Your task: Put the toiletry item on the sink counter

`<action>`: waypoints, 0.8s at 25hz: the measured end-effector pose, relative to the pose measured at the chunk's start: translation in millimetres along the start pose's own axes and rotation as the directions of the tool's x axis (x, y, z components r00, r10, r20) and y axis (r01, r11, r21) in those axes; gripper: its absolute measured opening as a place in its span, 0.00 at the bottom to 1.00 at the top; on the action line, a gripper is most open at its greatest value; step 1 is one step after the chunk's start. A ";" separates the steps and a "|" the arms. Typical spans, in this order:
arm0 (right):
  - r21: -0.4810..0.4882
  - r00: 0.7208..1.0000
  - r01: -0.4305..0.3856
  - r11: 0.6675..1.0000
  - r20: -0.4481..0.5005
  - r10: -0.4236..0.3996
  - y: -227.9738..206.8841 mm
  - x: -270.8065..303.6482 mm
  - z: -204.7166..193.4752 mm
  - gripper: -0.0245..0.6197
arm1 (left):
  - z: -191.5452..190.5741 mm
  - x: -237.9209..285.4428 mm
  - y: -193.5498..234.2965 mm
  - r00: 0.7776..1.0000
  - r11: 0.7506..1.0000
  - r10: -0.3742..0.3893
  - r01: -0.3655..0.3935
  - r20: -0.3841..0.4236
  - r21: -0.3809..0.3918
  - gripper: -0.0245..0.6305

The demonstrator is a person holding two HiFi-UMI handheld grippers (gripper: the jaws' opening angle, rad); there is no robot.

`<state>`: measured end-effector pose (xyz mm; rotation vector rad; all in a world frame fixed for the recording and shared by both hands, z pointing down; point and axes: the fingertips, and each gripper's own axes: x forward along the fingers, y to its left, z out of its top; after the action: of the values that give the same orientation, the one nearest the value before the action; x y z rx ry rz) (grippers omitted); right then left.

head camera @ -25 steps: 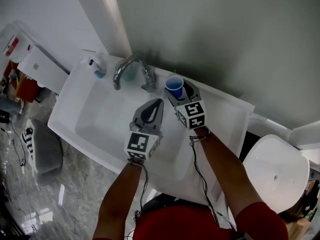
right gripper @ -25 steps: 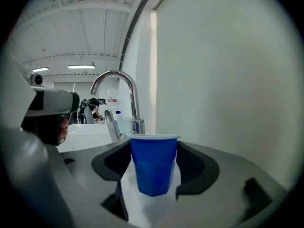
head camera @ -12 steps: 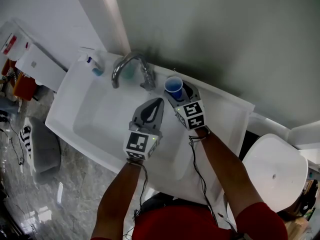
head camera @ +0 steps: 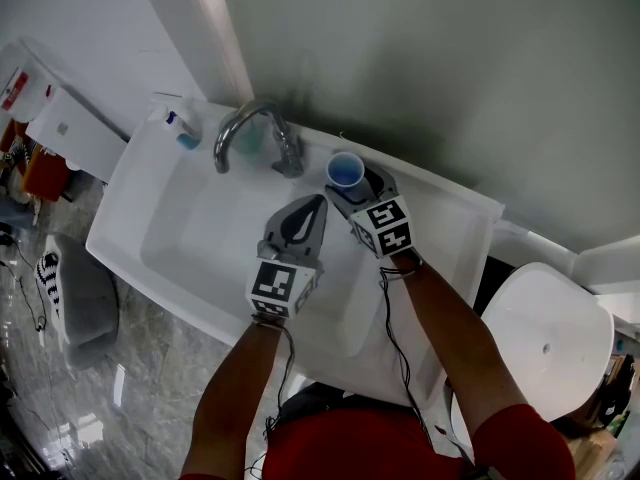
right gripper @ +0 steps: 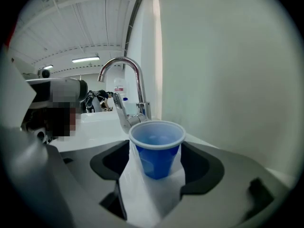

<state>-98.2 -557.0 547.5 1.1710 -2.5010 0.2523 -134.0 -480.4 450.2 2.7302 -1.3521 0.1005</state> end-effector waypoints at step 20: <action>0.023 0.954 -0.189 0.982 0.242 0.178 46.5 -109.6 38.4 0.33 | 8.1 -17.3 -28.5 1.000 0.999 0.016 -0.015 0.021 -0.049 0.07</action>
<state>-79.1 -462.2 468.3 1.0399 -2.8346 0.2303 -121.7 -450.5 438.9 2.6887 -1.3621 0.0395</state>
